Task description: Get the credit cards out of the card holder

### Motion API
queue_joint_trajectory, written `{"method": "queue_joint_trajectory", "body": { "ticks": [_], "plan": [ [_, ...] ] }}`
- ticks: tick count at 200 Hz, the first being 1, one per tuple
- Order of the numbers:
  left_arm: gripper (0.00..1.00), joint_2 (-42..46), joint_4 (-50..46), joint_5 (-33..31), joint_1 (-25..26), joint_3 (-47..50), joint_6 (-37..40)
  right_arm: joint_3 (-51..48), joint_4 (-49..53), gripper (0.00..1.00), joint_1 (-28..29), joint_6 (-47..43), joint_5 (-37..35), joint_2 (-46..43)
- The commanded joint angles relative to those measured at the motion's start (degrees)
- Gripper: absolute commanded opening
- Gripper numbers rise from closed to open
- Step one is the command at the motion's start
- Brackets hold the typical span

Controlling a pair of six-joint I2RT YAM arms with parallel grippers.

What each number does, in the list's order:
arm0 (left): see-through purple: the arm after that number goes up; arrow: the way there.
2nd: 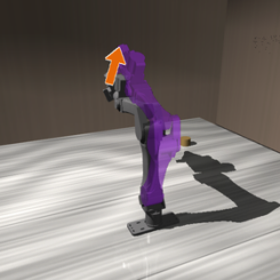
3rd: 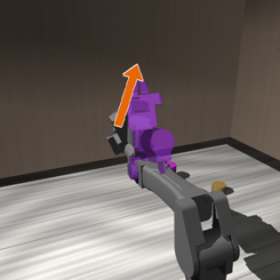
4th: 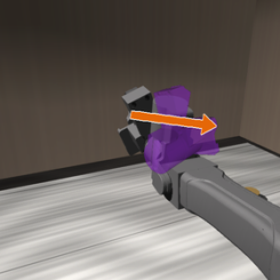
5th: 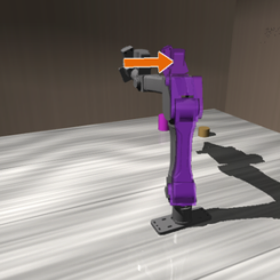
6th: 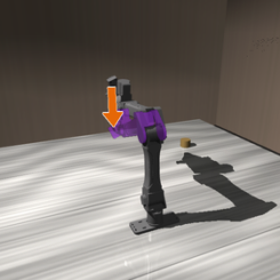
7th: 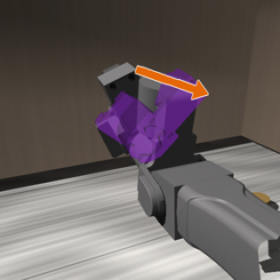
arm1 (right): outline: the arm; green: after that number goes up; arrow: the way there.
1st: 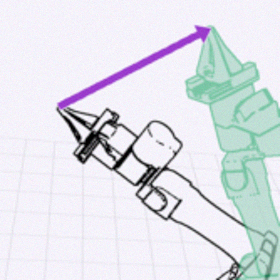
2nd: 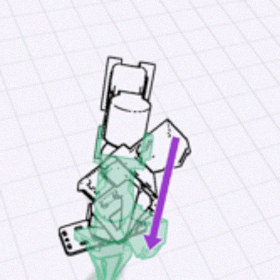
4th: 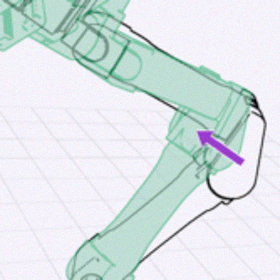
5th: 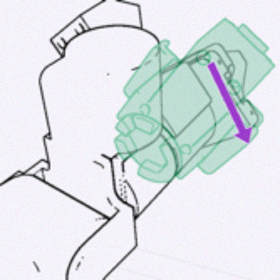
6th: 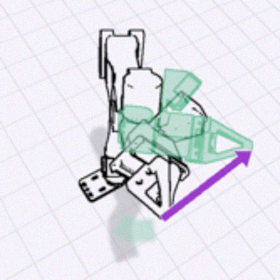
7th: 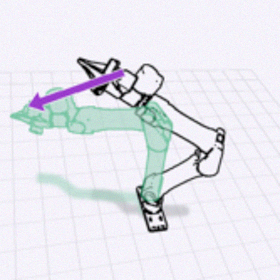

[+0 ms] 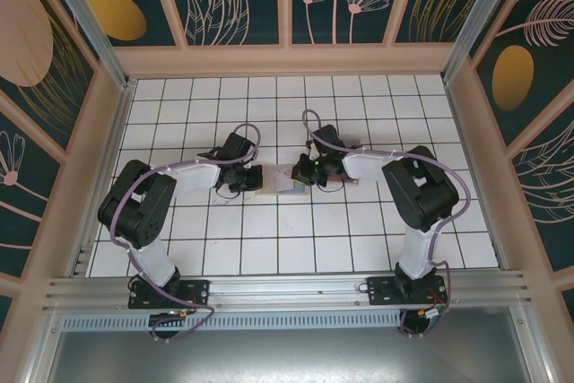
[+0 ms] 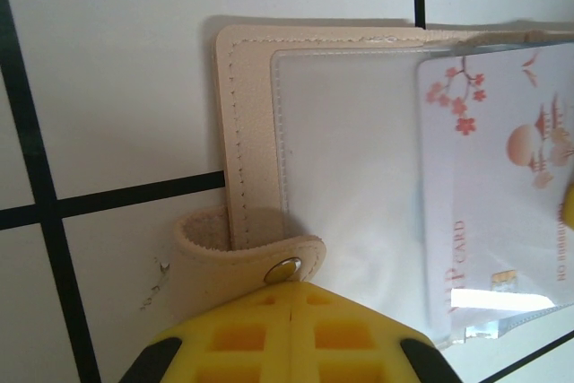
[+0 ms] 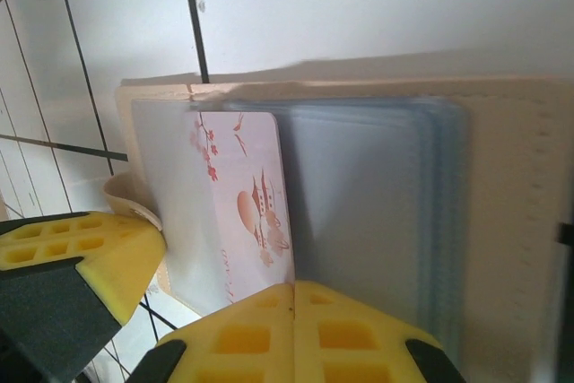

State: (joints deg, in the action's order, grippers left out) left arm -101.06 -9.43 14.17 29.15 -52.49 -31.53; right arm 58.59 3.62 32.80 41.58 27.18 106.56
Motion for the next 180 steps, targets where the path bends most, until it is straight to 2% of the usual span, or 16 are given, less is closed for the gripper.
{"method": "queue_joint_trajectory", "body": {
  "ticks": [1, 65, 71, 83, 92, 96, 118, 142, 164, 180],
  "plan": [
    [0.0, -3.54, -5.33, -4.13, -0.05, 0.92, -0.2, -1.51, 2.31, 0.0, -1.11, -2.08, -1.16, -4.28],
    [0.0, -0.94, -7.3, -3.86, -0.06, -2.69, -0.03, 1.39, 12.54, 0.0, -4.83, -9.63, -3.62, -12.3],
    [0.02, -0.32, -7.49, -3.83, -0.07, -2.92, -0.15, 2.3, 13.92, 0.0, -4.98, -10.87, -4.34, -12.93],
    [0.14, 1.22, -7.62, -3.97, -0.13, -4.39, -0.25, 4.63, 17.24, 0.0, -5.0, -14.2, -6.29, -13.79],
    [0.37, 2.42, -7.71, -4.63, -0.14, -5.29, -0.44, 6.65, 19.93, 0.0, -4.98, -17.07, -8.51, -14.36],
    [0.44, 2.51, -7.79, -5.15, -0.14, -5.58, -0.57, 7.52, 21.11, 0.0, -5.01, -18.39, -9.42, -14.54],
    [0.6, 7.15, -7.0, -7.68, -0.36, -6.47, -1.23, 11.87, 26.47, 0.0, -4.8, -25.69, -14.54, -15.75],
    [0.97, 10.85, -5.11, -9.02, -0.91, -6.66, -2.05, 15.06, 30.0, 0.0, -4.58, -33.79, -20.01, -16.86],
    [0.98, 13.64, -3.27, -9.06, -1.5, -6.62, -1.6, 15.29, 30.79, 0.0, -3.4, -43.53, -25.03, -18.34],
    [0.99, 15.45, -1.78, -8.54, -2.07, -6.02, -1.18, 13.75, 30.29, 0.0, -1.78, -51.98, -32.03, -20.23]
  ]
}}
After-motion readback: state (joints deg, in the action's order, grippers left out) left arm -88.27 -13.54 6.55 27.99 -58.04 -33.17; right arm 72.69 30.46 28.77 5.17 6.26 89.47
